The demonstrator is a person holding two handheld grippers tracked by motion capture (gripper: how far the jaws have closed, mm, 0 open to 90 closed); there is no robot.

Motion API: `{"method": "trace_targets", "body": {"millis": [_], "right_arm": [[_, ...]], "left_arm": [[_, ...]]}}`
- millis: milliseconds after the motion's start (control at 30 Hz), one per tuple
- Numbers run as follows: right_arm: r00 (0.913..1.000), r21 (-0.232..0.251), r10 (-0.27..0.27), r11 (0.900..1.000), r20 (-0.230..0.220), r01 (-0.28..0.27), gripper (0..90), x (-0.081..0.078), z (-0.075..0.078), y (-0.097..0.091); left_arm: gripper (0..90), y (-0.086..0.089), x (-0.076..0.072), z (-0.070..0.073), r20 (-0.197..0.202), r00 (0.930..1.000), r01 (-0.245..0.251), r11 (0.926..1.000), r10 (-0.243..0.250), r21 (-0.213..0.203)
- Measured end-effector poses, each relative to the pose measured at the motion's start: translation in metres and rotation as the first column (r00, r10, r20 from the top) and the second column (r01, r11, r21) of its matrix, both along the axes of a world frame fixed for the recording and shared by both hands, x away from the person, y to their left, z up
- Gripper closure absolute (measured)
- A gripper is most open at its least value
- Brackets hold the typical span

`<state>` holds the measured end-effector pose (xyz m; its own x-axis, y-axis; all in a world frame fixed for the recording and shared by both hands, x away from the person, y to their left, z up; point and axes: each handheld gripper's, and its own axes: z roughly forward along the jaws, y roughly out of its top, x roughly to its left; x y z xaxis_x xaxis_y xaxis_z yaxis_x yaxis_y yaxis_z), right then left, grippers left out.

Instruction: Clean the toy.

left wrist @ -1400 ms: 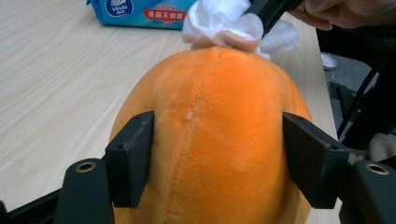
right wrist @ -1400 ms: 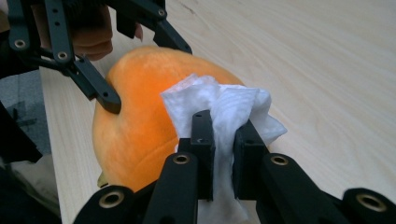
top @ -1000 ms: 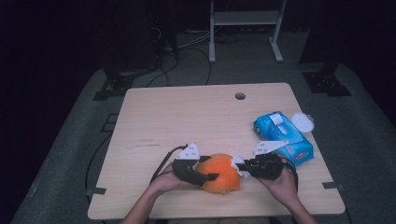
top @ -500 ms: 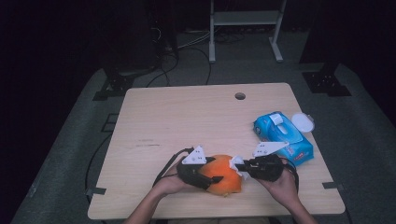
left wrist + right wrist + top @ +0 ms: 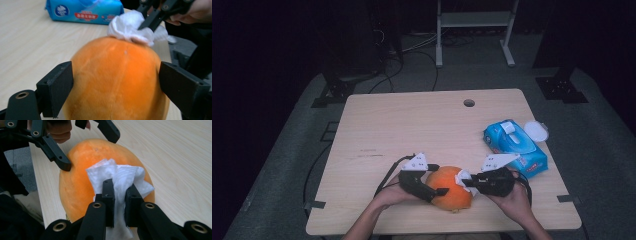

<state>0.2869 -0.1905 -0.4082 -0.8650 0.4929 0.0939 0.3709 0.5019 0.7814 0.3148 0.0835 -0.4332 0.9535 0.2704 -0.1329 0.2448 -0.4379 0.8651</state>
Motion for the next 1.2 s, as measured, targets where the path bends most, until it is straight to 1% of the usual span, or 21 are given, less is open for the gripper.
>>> {"method": "trace_targets", "body": {"millis": [33, 100, 167, 200, 267, 333, 400, 467, 533, 567, 667, 733, 800, 833, 867, 900, 1000, 1033, 1133, 1167, 1200], "right_arm": [[1.0, -0.003, -0.002, 1.0, 0.0, 0.002, 80.3, 0.0, -0.001, -0.001], [0.9999, -0.003, -0.008, 1.0, -0.01, 0.008, 80.3, 0.002, -0.002, -0.004], [0.9999, -0.004, -0.009, 0.9999, -0.01, 0.009, 80.3, 0.002, -0.003, -0.005], [0.9999, -0.005, -0.01, 0.9999, -0.009, 0.009, 80.3, 0.002, -0.003, -0.005], [0.9999, -0.007, -0.015, 0.9999, -0.008, 0.015, 80.2, 0.002, -0.002, -0.003], [0.9998, -0.017, -0.018, 0.9997, 0.011, 0.018, 80.1, 0.001, 0.001, 0.0], [0.9992, -0.014, -0.015, 0.9998, 0.038, 0.015, 80.1, -0.002, 0.005, 0.004], [0.9984, -0.002, 0.002, 1.0, 0.057, -0.002, 80.1, -0.005, 0.011, 0.01], [0.9962, -0.017, 0.018, 0.9997, 0.085, -0.017, 80.1, -0.008, 0.015, 0.014], [0.9959, -0.029, 0.02, 0.9994, 0.088, -0.017, 80.2, -0.009, 0.016, 0.015], [0.9974, -0.027, 0.024, 0.9994, 0.068, -0.023, 80.3, -0.007, 0.012, 0.012], [0.9977, -0.03, 0.019, 0.9994, 0.065, -0.017, 80.3, -0.006, 0.01, 0.008], [0.9984, -0.027, 0.009, 0.9996, 0.055, -0.008, 80.3, -0.004, 0.009, 0.003], [0.9986, -0.029, 0.005, 0.9996, 0.053, -0.004, 80.3, -0.003, 0.009, 0.001], [0.9987, -0.032, 0.004, 0.9995, 0.05, -0.002, 80.3, -0.003, 0.008, 0.001], [0.9987, -0.032, 0.001, 0.9995, 0.051, 0.0, 80.2, -0.003, 0.008, 0.001], [0.9971, -0.038, -0.004, 0.9993, 0.075, 0.007, 80.2, -0.007, 0.013, 0.006], [0.996, -0.033, 0.003, 0.9995, 0.09, 0.0, 80.2, -0.009, 0.016, 0.009], [0.9939, -0.03, 0.02, 0.9994, 0.108, -0.017, 80.2, -0.012, 0.021, 0.011], [0.9935, -0.034, 0.025, 0.9992, 0.111, -0.021, 80.3, -0.012, 0.02, 0.01], [0.9948, -0.029, 0.024, 0.9993, 0.099, -0.022, 80.3, -0.011, 0.019, 0.008]], "left_arm": [[13.4, 0.001, 0.0, 0.0, 0.001, 1.0, 0.003, 1.0, -0.003, 0.003], [13.3, 0.003, 0.002, 0.0, -0.007, 1.0, 0.007, 1.0, -0.007, 0.003], [13.4, 0.006, 0.003, 0.0, -0.018, 0.9998, 0.01, 0.9999, -0.01, 0.005], [14.9, 0.006, 0.003, -0.001, -0.023, 0.9997, 0.012, 0.9999, -0.011, 0.003], [22.5, 0.004, 0.001, 0.0, -0.007, 0.9999, 0.01, 0.9998, -0.01, 0.018], [26.2, 0.001, -0.002, 0.002, 0.006, 1.0, 0.005, 0.9995, -0.006, 0.031], [27.8, -0.006, -0.007, 0.006, 0.035, 0.9993, 0.007, 0.9992, -0.009, 0.039], [28.2, -0.014, -0.012, 0.01, 0.07, 0.9975, 0.006, 0.9982, -0.01, 0.059], [27.2, -0.017, -0.015, 0.013, 0.092, 0.9957, 0.006, 0.997, -0.013, 0.078], [25.7, -0.016, -0.014, 0.013, 0.095, 0.9953, 0.012, 0.997, -0.02, 0.077], [18.3, -0.008, -0.008, 0.013, 0.064, 0.9979, 0.008, 0.9997, -0.009, 0.024], [12.9, -0.004, -0.004, 0.01, 0.041, 0.9992, 0.003, 0.9997, -0.004, 0.025], [14.6, -0.003, -0.003, 0.004, 0.015, 0.9996, 0.022, 0.9996, -0.022, 0.019], [18.4, -0.003, -0.003, 0.003, 0.023, 0.9993, 0.029, 0.9993, -0.029, 0.022], [22.1, -0.004, -0.005, 0.003, 0.027, 0.9994, 0.023, 0.9995, -0.024, 0.021], [24.2, -0.006, -0.005, 0.005, 0.027, 0.9995, 0.017, 0.9995, -0.018, 0.025], [28.2, -0.013, -0.011, 0.011, 0.053, 0.9986, 0.003, 0.9988, -0.005, 0.048], [28.4, -0.015, -0.013, 0.013, 0.061, 0.9981, 0.004, 0.9984, -0.007, 0.056], [26.9, -0.019, -0.017, 0.016, 0.091, 0.9957, 0.01, 0.9977, -0.016, 0.067], [24.9, -0.018, -0.016, 0.016, 0.09, 0.9957, 0.018, 0.9981, -0.023, 0.059], [21.9, -0.016, -0.014, 0.016, 0.081, 0.9964, 0.022, 0.9987, -0.025, 0.046]]}}
